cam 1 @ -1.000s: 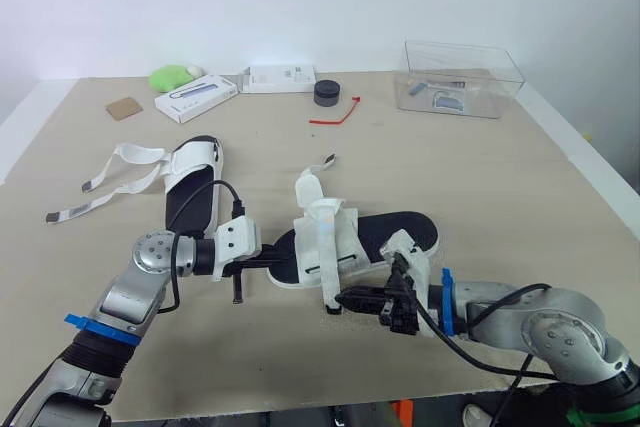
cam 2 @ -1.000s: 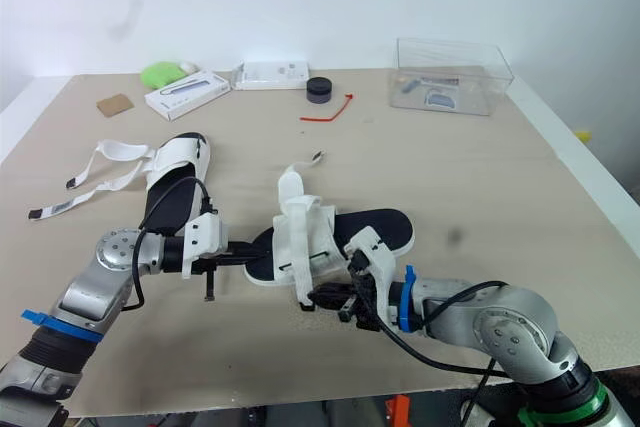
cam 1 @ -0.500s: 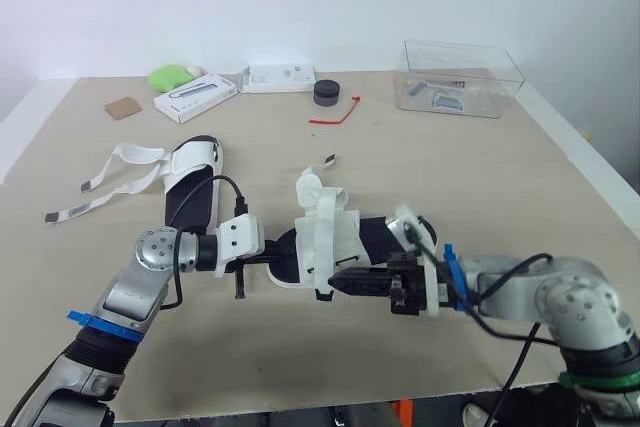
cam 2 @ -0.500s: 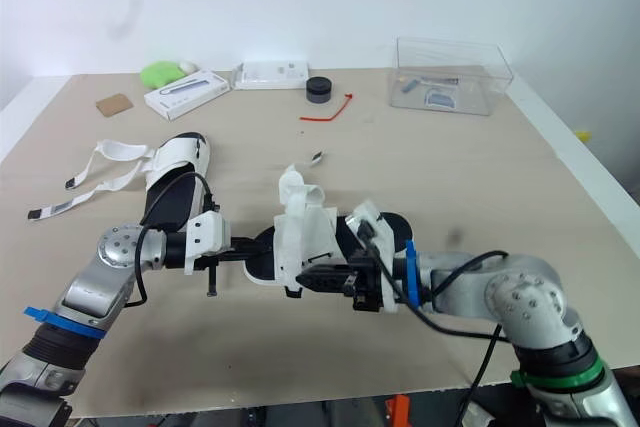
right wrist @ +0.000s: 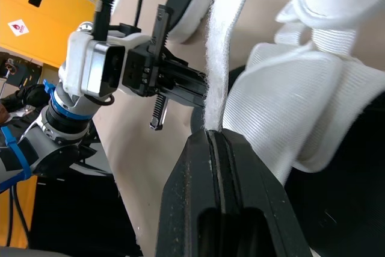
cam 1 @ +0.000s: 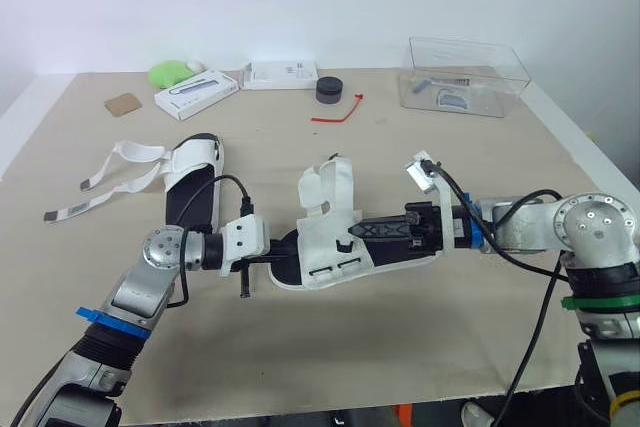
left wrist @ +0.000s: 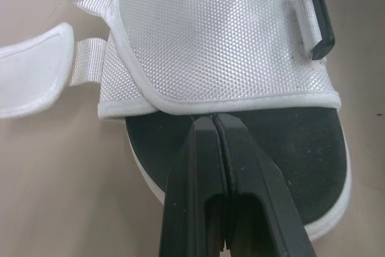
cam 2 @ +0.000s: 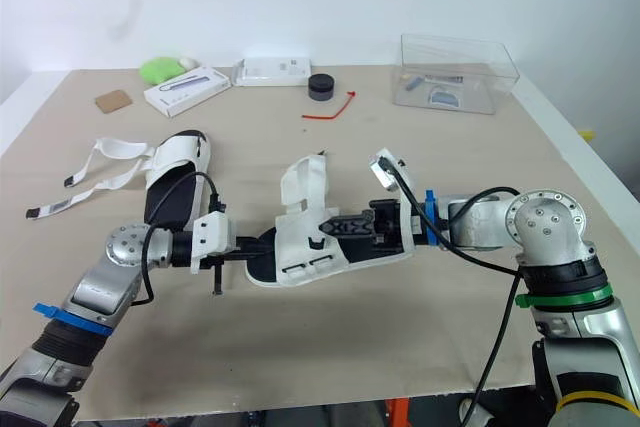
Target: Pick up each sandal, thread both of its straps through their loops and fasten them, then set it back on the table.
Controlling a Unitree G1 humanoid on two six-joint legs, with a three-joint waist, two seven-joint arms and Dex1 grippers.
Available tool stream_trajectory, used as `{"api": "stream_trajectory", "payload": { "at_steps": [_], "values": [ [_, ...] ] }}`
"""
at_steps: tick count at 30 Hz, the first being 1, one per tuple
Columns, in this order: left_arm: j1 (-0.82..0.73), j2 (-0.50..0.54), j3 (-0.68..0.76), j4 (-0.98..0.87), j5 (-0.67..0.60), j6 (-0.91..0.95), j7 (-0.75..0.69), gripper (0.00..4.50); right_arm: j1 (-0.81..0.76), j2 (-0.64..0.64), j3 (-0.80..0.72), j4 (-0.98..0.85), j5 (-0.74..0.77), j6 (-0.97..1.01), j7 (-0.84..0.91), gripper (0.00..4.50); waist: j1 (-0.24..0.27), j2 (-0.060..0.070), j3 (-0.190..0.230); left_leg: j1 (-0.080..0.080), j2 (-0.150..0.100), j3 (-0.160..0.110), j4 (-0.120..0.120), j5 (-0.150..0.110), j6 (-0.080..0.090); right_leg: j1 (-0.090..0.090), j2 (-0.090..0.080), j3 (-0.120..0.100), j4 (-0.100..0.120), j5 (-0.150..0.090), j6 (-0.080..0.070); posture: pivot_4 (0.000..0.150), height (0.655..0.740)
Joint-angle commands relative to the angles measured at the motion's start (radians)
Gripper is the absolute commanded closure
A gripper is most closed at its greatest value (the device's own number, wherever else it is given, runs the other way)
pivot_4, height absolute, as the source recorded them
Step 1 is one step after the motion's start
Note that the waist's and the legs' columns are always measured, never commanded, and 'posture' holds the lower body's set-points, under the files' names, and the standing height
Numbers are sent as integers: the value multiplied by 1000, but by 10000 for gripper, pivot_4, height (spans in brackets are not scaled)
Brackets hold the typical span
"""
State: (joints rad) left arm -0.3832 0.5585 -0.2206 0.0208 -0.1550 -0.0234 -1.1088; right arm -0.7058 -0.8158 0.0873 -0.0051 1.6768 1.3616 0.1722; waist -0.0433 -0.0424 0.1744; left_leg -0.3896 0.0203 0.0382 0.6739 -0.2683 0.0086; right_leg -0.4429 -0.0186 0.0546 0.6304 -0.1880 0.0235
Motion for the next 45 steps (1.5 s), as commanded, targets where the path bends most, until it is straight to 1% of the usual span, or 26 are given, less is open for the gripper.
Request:
{"api": "stream_trajectory", "payload": {
  "at_steps": [1,7,14,20,25,30,35,40,45],
  "values": [
    [3,3,-4,-3,11,-6,7,45000,-27,11,-5,20,16,46,10,44330,0,0,0,0,0,0,0,0,1,0,0,0,-1,0,0,1500,7400],
    [11,9,-5,-10,11,-3,10,45000,-66,22,-8,75,50,115,13,44330,0,0,0,0,0,0,0,-1,1,0,0,0,-1,0,1,1500,7400],
    [13,10,-9,-18,13,3,14,45000,-54,28,-3,68,27,163,32,44330,0,0,0,0,0,0,0,-1,1,0,0,0,-1,0,0,1500,7400],
    [9,8,-11,-15,15,6,17,45000,-39,29,10,51,-35,187,41,44330,0,0,0,0,0,0,0,-1,2,0,0,0,-1,0,0,1500,7400],
    [10,4,-15,-11,17,3,21,45000,-57,35,3,60,-159,194,92,44330,-1,0,0,0,0,0,0,-1,2,0,0,0,-1,0,0,1500,7400],
    [8,4,-15,-1,19,0,25,45000,-78,41,1,39,-264,217,179,44330,-1,0,0,0,0,0,0,-1,2,0,0,0,-1,1,0,1500,7400],
    [8,6,-16,7,22,-5,29,45000,-76,31,16,-20,-364,211,296,44330,-1,1,0,0,0,0,0,-1,2,0,0,0,-1,1,0,1500,7400],
    [6,-1,-20,11,24,-5,35,45000,-75,3,55,-119,-443,184,438,44330,-1,1,0,0,0,0,0,-1,2,0,0,0,-1,0,1,1500,7400],
    [8,-3,-21,10,23,-4,35,45000,-79,-23,93,-139,-541,135,546,44330,-1,1,-1,0,0,0,0,-1,2,0,1,0,-1,0,0,1500,7400]
  ]
}}
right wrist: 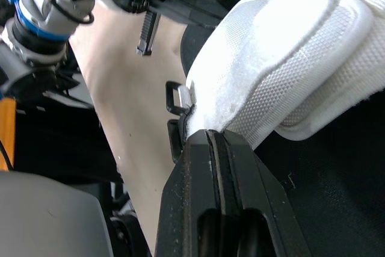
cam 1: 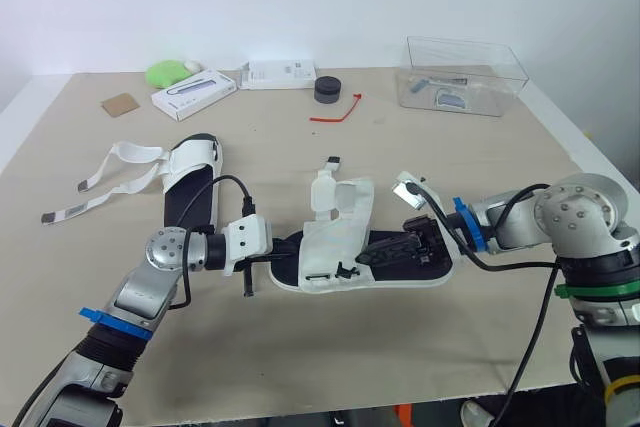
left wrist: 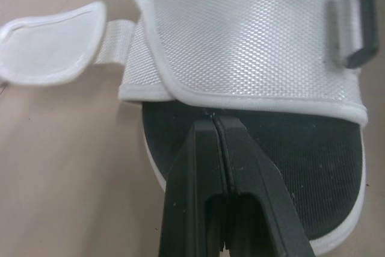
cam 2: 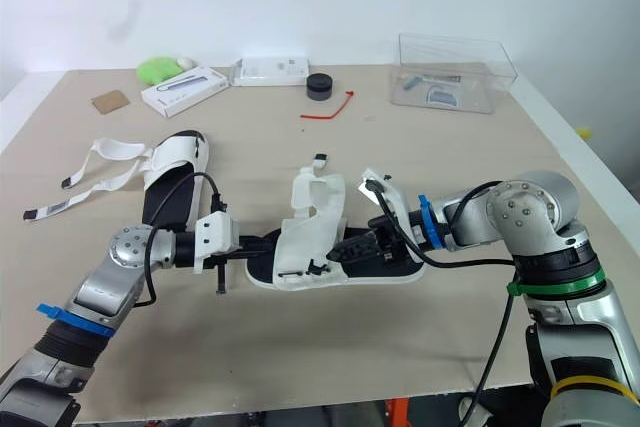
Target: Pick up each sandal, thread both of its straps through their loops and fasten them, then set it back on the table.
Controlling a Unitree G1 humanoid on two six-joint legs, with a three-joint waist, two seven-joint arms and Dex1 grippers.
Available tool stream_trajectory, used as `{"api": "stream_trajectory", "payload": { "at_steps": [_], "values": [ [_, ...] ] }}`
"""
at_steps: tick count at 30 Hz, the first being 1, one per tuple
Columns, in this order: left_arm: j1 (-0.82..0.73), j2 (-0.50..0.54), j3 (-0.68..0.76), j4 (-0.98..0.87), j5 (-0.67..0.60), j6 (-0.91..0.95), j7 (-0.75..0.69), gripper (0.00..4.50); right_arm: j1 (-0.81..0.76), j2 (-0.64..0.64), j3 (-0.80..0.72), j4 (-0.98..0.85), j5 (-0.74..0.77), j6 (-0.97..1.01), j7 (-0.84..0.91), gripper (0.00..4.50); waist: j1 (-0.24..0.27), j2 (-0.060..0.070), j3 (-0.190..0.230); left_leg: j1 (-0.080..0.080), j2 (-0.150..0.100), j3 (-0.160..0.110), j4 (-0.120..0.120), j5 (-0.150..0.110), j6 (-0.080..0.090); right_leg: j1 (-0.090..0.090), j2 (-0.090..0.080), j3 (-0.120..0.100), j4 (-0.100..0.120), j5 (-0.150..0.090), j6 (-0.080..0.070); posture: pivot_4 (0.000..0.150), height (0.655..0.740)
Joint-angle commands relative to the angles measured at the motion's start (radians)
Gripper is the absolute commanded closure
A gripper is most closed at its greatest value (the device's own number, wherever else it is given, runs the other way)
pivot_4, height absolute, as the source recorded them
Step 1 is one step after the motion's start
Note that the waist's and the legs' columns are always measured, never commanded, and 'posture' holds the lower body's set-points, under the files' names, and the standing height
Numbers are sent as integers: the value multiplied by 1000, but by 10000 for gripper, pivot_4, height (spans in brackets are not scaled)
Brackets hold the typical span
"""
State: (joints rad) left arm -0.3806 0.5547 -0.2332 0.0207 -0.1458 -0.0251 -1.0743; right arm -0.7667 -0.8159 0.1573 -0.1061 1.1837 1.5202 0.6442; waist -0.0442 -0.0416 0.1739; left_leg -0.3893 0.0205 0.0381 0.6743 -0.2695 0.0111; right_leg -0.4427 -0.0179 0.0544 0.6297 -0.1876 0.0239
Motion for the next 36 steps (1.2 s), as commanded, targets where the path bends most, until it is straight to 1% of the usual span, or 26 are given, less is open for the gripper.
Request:
{"api": "stream_trajectory", "payload": {
  "at_steps": [1,10,13,16,18,19,20,26,31,34,35,36],
  "values": [
    [5,0,-8,10,13,-3,0,45000,-21,-29,35,-39,-72,-37,94,44330,0,0,0,0,0,0,0,0,0,0,0,0,0,0,0,1500,7400],
    [6,-1,-8,8,14,-3,2,45000,-63,-66,121,1,-249,-123,258,44330,0,0,0,0,0,0,0,0,0,0,0,0,0,0,0,1500,7400],
    [6,0,-8,8,16,-4,3,45000,-73,-69,137,-7,-274,-130,304,44330,0,0,0,0,0,0,1,0,0,0,0,0,0,0,0,1500,7400],
    [8,0,-7,4,15,-1,6,45000,-74,-45,127,-21,-274,-111,311,44330,0,0,0,0,0,0,1,0,0,0,-1,0,0,0,0,1500,7400],
    [13,1,-7,-2,15,1,7,45000,-67,-31,111,-31,-281,-122,307,38470,0,0,0,0,0,0,1,0,0,0,-1,0,0,0,-1,1500,7400],
    [15,2,-7,-4,15,1,7,45000,-62,-24,99,-36,-284,-130,302,36762,0,0,0,0,0,0,1,0,0,0,0,0,1,1,-1,1500,7400],
    [17,2,-7,-6,15,1,7,45000,-63,-16,84,-35,-286,-128,293,33550,0,0,0,0,0,0,1,0,0,0,0,0,1,1,-1,1500,7400],
    [18,3,-6,-5,16,1,6,45000,-90,26,3,-21,-266,-69,256,33550,0,0,0,0,0,0,1,0,0,0,-1,0,1,1,-2,1500,7400],
    [14,3,-6,1,18,-4,4,45000,-88,90,-59,-21,-254,6,207,33550,0,0,0,0,0,0,1,0,0,0,0,0,1,1,-2,1500,7400],
    [13,4,-6,1,19,-5,2,45000,-86,139,-95,-12,-256,42,167,33550,0,0,0,0,0,0,1,0,0,0,0,0,1,4,-6,1500,7400],
    [12,4,-6,1,18,-4,1,45000,-87,151,-104,-10,-257,52,159,38740,0,0,0,0,0,0,2,0,0,0,0,0,1,4,-6,1500,7400],
    [12,4,-5,1,18,-3,1,45000,-88,162,-112,-9,-259,63,151,41080,0,0,0,0,0,0,2,0,0,0,0,0,1,4,-6,1500,7400]
  ]
}}
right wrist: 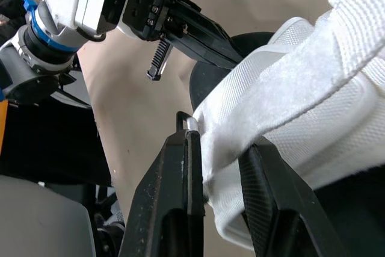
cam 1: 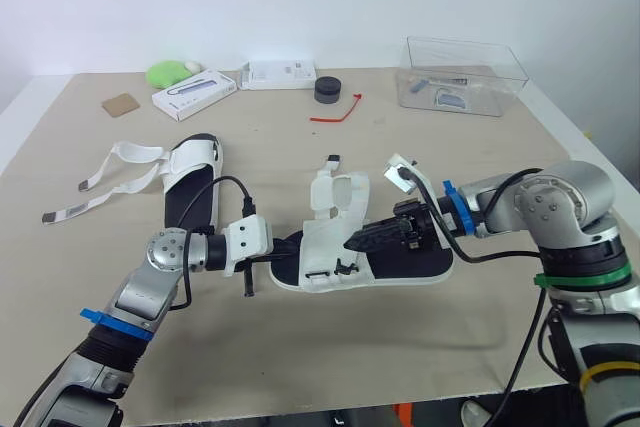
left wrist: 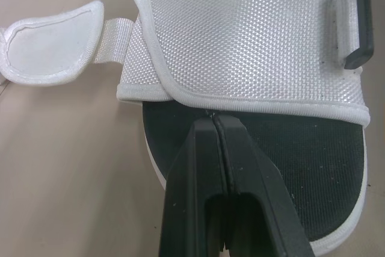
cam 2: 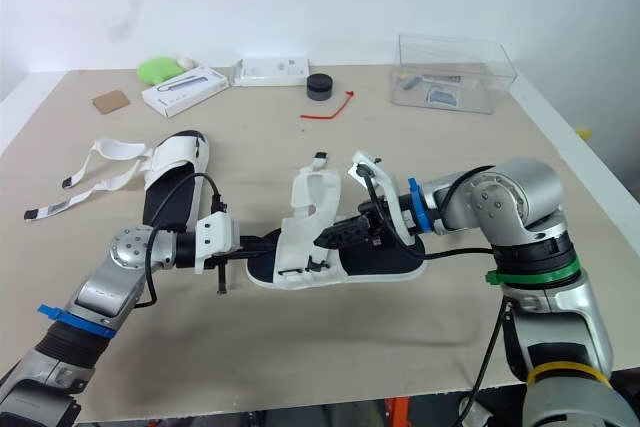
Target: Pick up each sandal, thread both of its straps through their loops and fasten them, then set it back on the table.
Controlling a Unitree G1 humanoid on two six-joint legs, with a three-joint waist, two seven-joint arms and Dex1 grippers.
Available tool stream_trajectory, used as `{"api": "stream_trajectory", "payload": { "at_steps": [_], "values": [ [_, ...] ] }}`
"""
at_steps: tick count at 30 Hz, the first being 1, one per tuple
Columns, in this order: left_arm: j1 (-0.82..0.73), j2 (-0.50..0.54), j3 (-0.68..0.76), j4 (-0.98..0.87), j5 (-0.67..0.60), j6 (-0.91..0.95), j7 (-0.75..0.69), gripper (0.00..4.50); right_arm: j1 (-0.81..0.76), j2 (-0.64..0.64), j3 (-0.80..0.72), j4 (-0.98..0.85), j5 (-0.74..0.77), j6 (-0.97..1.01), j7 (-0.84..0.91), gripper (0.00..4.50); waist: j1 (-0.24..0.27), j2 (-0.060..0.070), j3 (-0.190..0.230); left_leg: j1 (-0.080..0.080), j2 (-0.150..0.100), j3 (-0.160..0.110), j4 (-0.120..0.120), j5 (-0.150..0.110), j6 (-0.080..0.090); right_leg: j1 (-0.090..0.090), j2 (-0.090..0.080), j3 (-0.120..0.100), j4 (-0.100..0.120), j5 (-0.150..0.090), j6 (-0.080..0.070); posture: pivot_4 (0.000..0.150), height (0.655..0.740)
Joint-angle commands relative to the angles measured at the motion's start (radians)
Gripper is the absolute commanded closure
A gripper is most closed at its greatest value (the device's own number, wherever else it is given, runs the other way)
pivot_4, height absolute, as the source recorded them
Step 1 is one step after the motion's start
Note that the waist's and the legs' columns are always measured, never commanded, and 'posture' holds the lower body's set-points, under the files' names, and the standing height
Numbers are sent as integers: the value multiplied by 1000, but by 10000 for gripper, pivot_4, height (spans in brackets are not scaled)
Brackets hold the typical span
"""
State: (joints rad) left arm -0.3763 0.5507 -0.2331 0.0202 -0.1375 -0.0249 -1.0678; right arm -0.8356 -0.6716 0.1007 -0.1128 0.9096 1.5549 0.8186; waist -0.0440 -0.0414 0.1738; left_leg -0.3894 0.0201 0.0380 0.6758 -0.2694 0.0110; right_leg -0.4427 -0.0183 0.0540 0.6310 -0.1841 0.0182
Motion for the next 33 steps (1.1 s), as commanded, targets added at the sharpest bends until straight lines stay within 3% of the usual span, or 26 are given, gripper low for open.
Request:
{"api": "stream_trajectory", "payload": {
  "at_steps": [1,6,17,33],
  "values": [
    [8,9,-5,1,9,-4,-6,45000,-19,25,-60,-5,15,36,-28,44656,0,0,0,0,0,0,0,0,0,0,0,0,0,0,0,1500,7400],
    [9,5,-7,1,10,-2,-4,45000,-15,28,-45,-17,6,49,-29,44656,0,0,0,0,0,0,0,0,0,0,0,0,0,0,0,1500,7400],
    [13,-3,-11,0,12,-3,1,45000,-35,-107,160,-58,-55,-89,125,44656,0,1,0,0,-1,0,0,0,0,0,-1,0,0,-1,1,1500,7400],
    [23,-6,-14,-13,14,9,13,45000,-36,-76,131,-153,-11,-44,147,44656,0,1,0,0,-1,-1,0,0,0,0,-1,-2,0,0,0,1500,7400]
  ]
}}
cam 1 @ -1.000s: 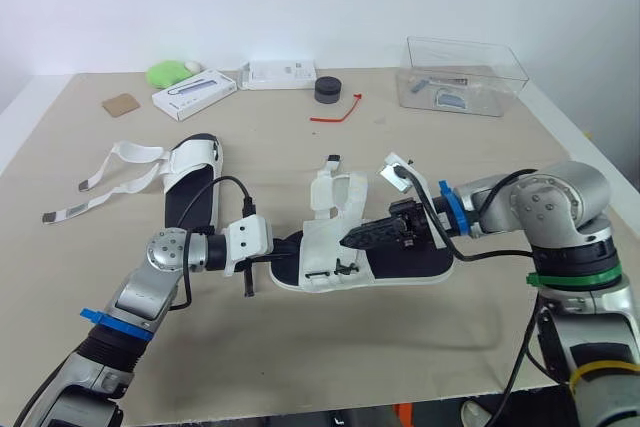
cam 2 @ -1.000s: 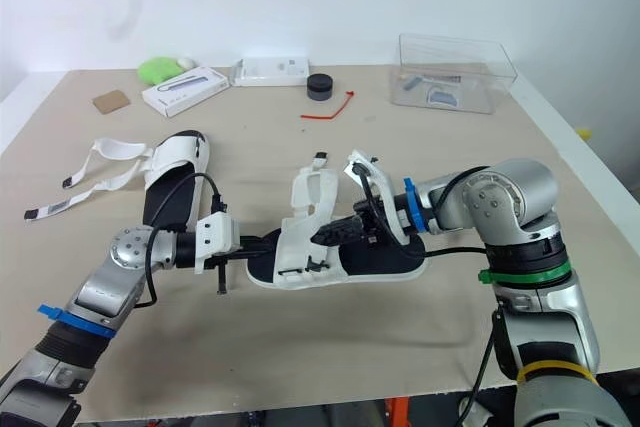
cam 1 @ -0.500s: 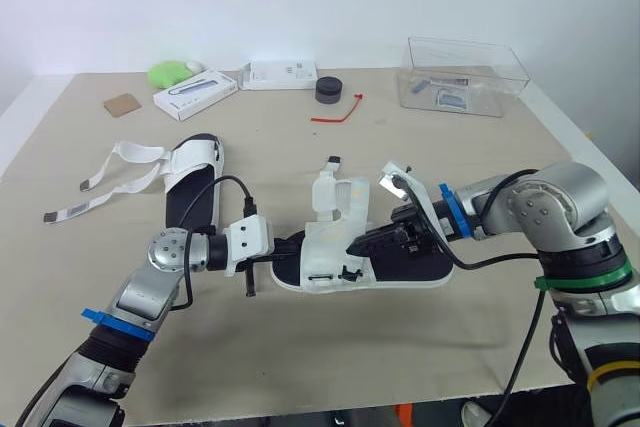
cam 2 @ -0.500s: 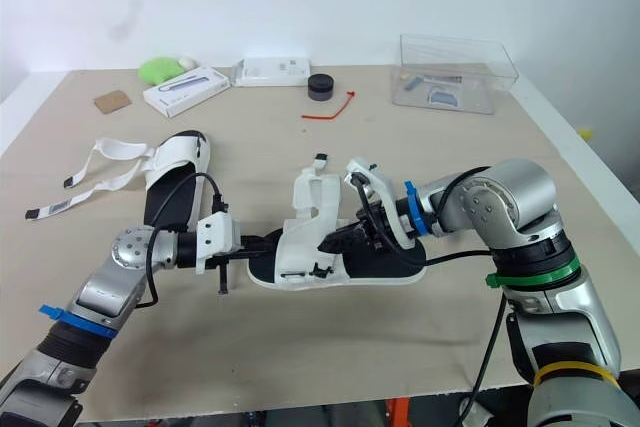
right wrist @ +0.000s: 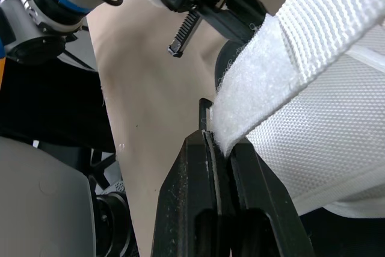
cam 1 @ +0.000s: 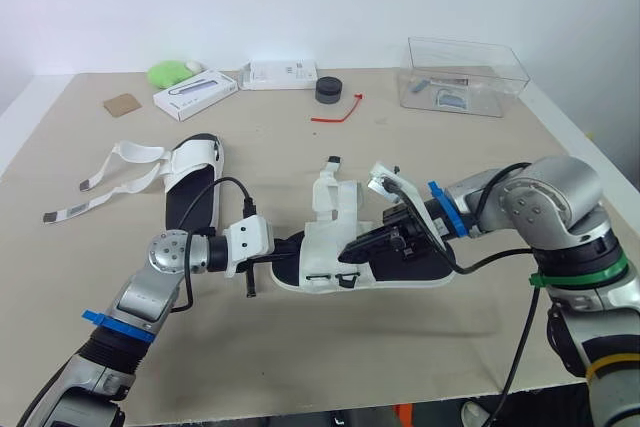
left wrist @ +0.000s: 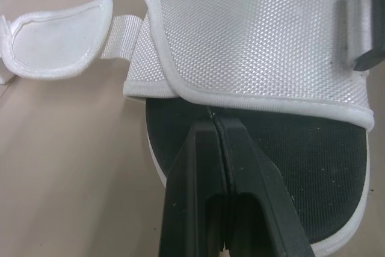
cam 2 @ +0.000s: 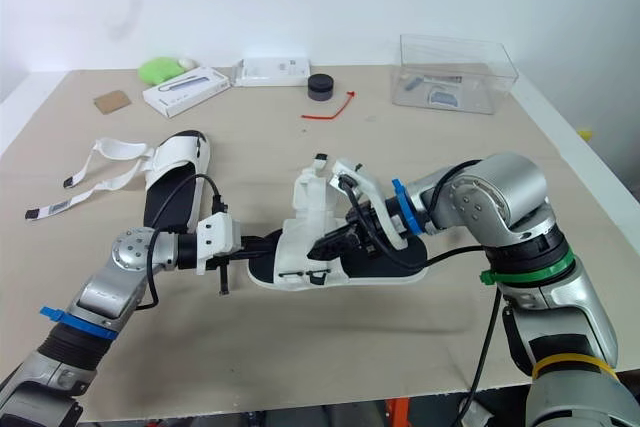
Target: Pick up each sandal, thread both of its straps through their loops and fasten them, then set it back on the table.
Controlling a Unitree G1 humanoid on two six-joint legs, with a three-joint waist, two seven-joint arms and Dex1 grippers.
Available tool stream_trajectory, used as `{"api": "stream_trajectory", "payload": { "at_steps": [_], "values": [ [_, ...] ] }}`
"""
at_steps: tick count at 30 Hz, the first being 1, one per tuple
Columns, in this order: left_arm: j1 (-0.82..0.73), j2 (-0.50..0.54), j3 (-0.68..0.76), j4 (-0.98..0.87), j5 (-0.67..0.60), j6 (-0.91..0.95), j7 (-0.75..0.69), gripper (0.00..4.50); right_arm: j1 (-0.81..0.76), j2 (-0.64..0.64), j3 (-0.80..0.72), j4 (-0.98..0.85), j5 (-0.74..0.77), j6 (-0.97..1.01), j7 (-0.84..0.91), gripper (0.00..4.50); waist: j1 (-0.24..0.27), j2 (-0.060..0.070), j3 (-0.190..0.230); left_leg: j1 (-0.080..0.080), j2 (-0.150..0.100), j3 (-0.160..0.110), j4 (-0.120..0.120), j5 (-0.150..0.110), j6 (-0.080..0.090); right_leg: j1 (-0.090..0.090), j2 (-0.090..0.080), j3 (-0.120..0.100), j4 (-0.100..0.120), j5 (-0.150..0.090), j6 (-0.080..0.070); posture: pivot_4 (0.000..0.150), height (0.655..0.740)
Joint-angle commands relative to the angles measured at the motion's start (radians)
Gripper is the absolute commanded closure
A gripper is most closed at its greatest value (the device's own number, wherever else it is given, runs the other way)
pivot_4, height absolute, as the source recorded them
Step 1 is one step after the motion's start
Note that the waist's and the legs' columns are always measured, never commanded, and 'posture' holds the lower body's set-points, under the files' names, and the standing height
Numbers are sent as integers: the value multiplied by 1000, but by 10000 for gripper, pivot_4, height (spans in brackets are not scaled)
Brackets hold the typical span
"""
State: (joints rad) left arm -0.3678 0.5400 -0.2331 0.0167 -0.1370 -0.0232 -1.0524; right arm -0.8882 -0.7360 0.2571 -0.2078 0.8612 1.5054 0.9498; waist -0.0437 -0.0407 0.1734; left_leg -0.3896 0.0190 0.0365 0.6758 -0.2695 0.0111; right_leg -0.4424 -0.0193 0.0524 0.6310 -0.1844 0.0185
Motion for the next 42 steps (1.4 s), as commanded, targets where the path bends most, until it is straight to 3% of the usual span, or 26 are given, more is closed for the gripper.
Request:
{"api": "stream_trajectory", "payload": {
  "at_steps": [1,4,6,18,21,23,24,31,40,41,42],
  "values": [
    [15,5,-14,-10,13,7,-2,45000,26,-15,-25,-67,37,4,17,44656,0,0,0,0,0,0,0,0,0,0,0,0,0,0,0,1500,7400],
    [11,1,-20,-7,14,7,-4,45000,85,-16,-35,-87,-8,-91,5,34972,0,-1,-1,0,0,0,0,0,0,0,0,0,0,0,0,1500,7400],
    [8,1,-21,-3,15,4,-7,45000,91,-2,-56,-71,-32,-131,-16,25836,-1,0,0,0,0,0,0,0,0,0,0,-1,0,0,0,1500,7400],
    [1,-1,-25,5,17,-1,-11,45000,-7,57,-166,70,-5,-47,-66,25836,0,0,0,0,0,0,2,0,0,1,0,0,0,1,0,1500,7400],
    [4,0,-24,3,18,-2,-12,45000,-3,68,-171,75,0,-23,-76,34045,0,0,0,0,-1,0,2,0,0,1,-1,0,0,1,0,1500,7400],
    [4,1,-23,4,18,-2,-12,45000,7,75,-173,63,5,-10,-81,43252,0,0,0,0,-1,0,2,0,0,1,-1,0,0,1,0,1500,7400],
    [4,2,-23,4,18,-3,-12,45000,17,80,-177,48,13,1,-86,44523,0,1,0,0,-1,0,2,0,0,1,-1,0,0,1,0,1500,7400],
    [10,5,-20,0,19,-2,-9,45000,107,100,-195,-67,46,35,-128,44523,0,1,0,0,-1,0,2,0,0,1,-1,0,0,1,0,1500,7400],
    [9,2,-25,-3,19,0,-11,45000,208,14,-155,-224,25,-70,-106,44523,-1,1,-1,0,-1,0,2,0,0,1,-1,0,0,-2,5,1500,7400],
    [9,1,-25,-4,19,0,-11,45000,207,4,-153,-232,6,-114,-101,37771,0,1,-1,0,-1,0,2,0,0,1,-1,0,0,-2,5,1500,7400],
    [7,0,-26,-3,18,0,-12,45000,192,-13,-153,-222,-12,-138,-100,34759,0,1,-1,0,-1,0,2,0,0,1,-1,0,0,-2,5,1500,7400]
  ]
}}
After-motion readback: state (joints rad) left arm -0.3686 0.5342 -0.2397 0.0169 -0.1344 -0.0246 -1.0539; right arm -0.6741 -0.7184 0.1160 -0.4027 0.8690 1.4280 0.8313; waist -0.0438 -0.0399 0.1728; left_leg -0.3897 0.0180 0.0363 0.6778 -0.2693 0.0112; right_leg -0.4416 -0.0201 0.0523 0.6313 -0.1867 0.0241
